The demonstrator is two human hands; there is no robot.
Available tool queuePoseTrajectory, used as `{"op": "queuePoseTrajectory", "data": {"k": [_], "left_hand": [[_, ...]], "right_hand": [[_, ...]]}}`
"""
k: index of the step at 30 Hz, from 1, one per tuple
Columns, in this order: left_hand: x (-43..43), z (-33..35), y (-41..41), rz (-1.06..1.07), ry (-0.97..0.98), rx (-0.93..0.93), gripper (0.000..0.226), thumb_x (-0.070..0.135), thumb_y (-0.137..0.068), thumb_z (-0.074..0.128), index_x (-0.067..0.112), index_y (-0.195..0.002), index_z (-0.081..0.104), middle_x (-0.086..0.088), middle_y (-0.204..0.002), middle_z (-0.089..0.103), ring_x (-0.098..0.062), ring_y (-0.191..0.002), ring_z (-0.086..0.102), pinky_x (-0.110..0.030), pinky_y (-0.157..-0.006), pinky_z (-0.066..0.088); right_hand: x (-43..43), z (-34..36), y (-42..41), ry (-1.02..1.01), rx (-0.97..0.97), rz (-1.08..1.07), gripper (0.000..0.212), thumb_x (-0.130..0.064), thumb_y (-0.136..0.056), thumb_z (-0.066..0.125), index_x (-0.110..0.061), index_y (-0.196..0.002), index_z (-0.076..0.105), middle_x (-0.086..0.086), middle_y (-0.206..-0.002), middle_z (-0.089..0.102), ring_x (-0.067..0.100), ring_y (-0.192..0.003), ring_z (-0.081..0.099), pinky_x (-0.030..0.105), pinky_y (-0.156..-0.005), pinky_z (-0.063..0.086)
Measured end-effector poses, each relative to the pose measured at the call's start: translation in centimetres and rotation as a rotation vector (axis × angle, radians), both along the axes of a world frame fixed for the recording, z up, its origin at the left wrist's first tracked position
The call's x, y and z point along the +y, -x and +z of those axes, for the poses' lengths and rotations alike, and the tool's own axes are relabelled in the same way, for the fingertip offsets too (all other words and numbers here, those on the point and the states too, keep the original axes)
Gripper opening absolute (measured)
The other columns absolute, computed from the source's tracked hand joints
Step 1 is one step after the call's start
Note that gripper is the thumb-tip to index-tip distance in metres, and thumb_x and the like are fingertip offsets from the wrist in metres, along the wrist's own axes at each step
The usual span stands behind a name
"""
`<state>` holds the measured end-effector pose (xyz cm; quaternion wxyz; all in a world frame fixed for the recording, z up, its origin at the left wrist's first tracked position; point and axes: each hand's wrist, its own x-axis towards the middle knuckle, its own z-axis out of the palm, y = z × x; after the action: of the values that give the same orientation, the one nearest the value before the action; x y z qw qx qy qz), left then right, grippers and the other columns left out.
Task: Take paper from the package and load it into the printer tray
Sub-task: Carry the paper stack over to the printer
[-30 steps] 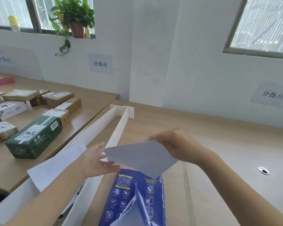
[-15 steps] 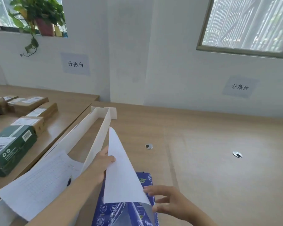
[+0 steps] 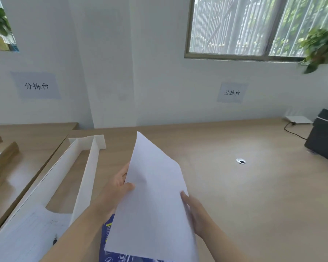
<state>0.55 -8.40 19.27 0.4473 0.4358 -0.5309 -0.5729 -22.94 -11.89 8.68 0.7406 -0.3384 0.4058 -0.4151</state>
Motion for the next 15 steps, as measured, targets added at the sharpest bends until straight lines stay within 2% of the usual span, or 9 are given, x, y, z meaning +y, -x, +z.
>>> {"op": "queuePoseTrajectory", "data": {"k": [2,4,7,9,12,13,15], "left_hand": [[-0.6,-0.6,0.3,-0.003,0.011,-0.048,0.058,0.0,-0.078,0.049,0.034,-0.125,0.053,-0.003,-0.117,0.07,-0.03,-0.105,0.067,-0.049,-0.09,0.054],[-1.2,-1.3,1.2,0.035,0.019,-0.105,0.051,-0.002,-0.082,0.051,0.028,-0.124,0.053,-0.004,-0.109,0.072,-0.03,-0.101,0.068,-0.05,-0.087,0.054],[-2.2,-2.3,3.2,0.075,0.016,-0.135,0.051,-0.007,-0.081,0.051,0.02,-0.124,0.051,-0.007,-0.103,0.071,-0.032,-0.095,0.066,-0.05,-0.085,0.052],[-3.0,-3.1,5.1,0.062,0.012,-0.174,0.055,-0.01,-0.082,0.049,0.027,-0.123,0.052,-0.001,-0.102,0.073,-0.025,-0.094,0.068,-0.045,-0.081,0.054],[-4.1,-3.7,8.8,0.023,0.011,-0.206,0.059,-0.012,-0.086,0.044,0.04,-0.112,0.056,0.009,-0.095,0.076,-0.012,-0.083,0.073,-0.026,-0.061,0.058],[-4.5,-3.8,10.4,0.017,0.016,-0.208,0.058,-0.011,-0.085,0.045,0.04,-0.11,0.056,0.009,-0.092,0.076,-0.012,-0.081,0.073,-0.026,-0.06,0.058],[-4.9,-3.6,14.0,0.015,0.036,-0.209,0.058,-0.011,-0.083,0.049,0.036,-0.117,0.051,0.003,-0.097,0.073,-0.022,-0.088,0.068,-0.041,-0.076,0.057]], "right_hand": [[-0.2,0.5,1.5,0.095,0.032,-0.087,0.036,-0.03,-0.084,0.06,-0.014,-0.116,0.062,0.003,-0.11,0.074,0.022,-0.1,0.07,0.03,-0.07,0.059],[-0.3,1.3,3.1,0.152,0.048,-0.136,0.026,-0.018,-0.091,0.055,-0.013,-0.116,0.059,0.001,-0.103,0.076,0.019,-0.092,0.073,0.029,-0.066,0.059],[-0.2,3.0,5.5,0.218,0.089,-0.181,0.029,-0.011,-0.092,0.053,-0.01,-0.121,0.055,0.004,-0.104,0.074,0.019,-0.086,0.073,0.03,-0.065,0.06],[0.0,3.8,7.5,0.255,0.13,-0.204,0.031,-0.01,-0.093,0.052,-0.01,-0.124,0.053,0.008,-0.11,0.069,0.022,-0.089,0.07,0.034,-0.071,0.061],[0.2,4.7,11.4,0.289,0.163,-0.258,0.031,-0.008,-0.094,0.05,-0.009,-0.126,0.05,0.01,-0.114,0.065,0.026,-0.094,0.066,0.039,-0.082,0.056],[0.4,4.9,13.0,0.296,0.173,-0.275,0.03,-0.009,-0.094,0.049,-0.01,-0.125,0.05,0.01,-0.115,0.065,0.026,-0.095,0.065,0.041,-0.084,0.055],[0.7,5.2,16.3,0.317,0.19,-0.291,0.024,-0.01,-0.095,0.05,-0.015,-0.118,0.053,0.005,-0.111,0.067,0.023,-0.093,0.067,0.039,-0.083,0.056]]}}
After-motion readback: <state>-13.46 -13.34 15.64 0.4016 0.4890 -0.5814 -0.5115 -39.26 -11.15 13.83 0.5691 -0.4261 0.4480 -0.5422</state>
